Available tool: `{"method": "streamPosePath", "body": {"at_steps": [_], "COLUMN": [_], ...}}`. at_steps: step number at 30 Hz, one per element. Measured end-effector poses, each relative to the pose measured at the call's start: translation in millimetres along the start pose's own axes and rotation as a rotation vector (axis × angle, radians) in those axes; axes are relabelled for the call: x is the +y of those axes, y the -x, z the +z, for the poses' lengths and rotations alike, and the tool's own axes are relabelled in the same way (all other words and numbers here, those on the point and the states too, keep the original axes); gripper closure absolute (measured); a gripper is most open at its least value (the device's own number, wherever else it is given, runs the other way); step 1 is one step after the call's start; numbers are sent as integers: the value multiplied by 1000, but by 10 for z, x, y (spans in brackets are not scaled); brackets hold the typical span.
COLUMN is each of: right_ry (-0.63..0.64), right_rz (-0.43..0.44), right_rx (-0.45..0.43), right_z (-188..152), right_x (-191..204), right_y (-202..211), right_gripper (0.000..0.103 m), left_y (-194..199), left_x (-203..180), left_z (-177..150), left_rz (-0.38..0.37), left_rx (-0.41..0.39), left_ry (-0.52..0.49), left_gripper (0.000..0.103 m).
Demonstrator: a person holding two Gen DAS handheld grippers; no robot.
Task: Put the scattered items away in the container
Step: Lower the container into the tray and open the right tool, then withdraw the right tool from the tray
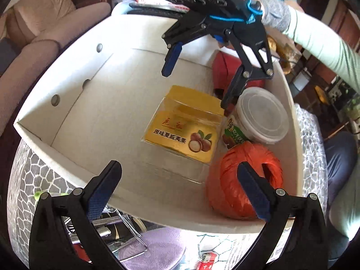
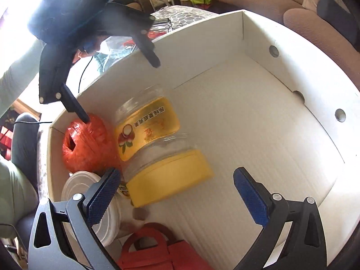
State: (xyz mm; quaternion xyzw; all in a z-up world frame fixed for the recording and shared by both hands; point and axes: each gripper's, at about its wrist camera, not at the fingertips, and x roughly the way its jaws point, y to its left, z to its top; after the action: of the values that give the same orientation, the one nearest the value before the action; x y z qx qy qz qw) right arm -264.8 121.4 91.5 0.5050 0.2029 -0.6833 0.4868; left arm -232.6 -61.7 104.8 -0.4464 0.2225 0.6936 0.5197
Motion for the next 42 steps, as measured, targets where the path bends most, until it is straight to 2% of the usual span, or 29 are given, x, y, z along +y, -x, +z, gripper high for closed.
{"method": "streamPosePath", "body": {"at_steps": [2, 4, 6, 7, 9, 11, 14, 15, 17, 20, 25, 27, 30, 35, 38, 42], "right_ry": [-23, -111, -221, -299, -494, -656, -742, -763, -775, -771, -753, -753, -723, -724, -753, -782], "right_rz": [-55, -87, -93, -68, 64, 131, 75, 82, 104, 93, 115, 130, 91, 95, 90, 32], "right_rx": [-23, -47, -68, -80, -135, -154, -109, -95, -86, -48, -39, -4, 8, 10, -4, -104], "right_z": [-21, -44, -86, -110, -126, -118, -4, 23, 68, 135, 231, 240, 290, 267, 186, 85], "right_x": [-28, -116, -213, -257, -385, -466, -472, -456, -394, -280, -171, -139, -89, -117, -149, -101], "right_y": [81, 186, 272, 296, 331, 256, 83, 32, -46, -140, -258, -378, -400, -411, -378, -102], "right_gripper": [1, 1, 1, 0, 0, 0, 0, 0, 0, 0, 0, 0, 0, 0, 0, 0], "left_y": [134, 249, 369, 434, 544, 586, 572, 557, 547, 559, 562, 550, 537, 541, 554, 545], "left_x": [-3, 16, 51, 67, 78, 13, -122, -177, -256, -352, -452, -497, -563, -612, -638, -792], "left_z": [10, 57, 58, 34, -48, -126, -237, -266, -318, -389, -505, -536, -565, -562, -550, -494], "left_rz": [14, 26, 69, 95, 153, 182, 197, 192, 187, 200, 195, 197, 201, 192, 204, 269], "left_rx": [-55, -116, -191, -234, -294, -313, -290, -280, -258, -233, -226, -215, -207, -220, -234, -216], "left_ry": [38, 66, 122, 161, 246, 307, 367, 371, 372, 361, 362, 355, 339, 347, 378, 410], "left_gripper": [0, 0, 0, 0, 0, 0, 0, 0, 0, 0, 0, 0, 0, 0, 0, 0]}}
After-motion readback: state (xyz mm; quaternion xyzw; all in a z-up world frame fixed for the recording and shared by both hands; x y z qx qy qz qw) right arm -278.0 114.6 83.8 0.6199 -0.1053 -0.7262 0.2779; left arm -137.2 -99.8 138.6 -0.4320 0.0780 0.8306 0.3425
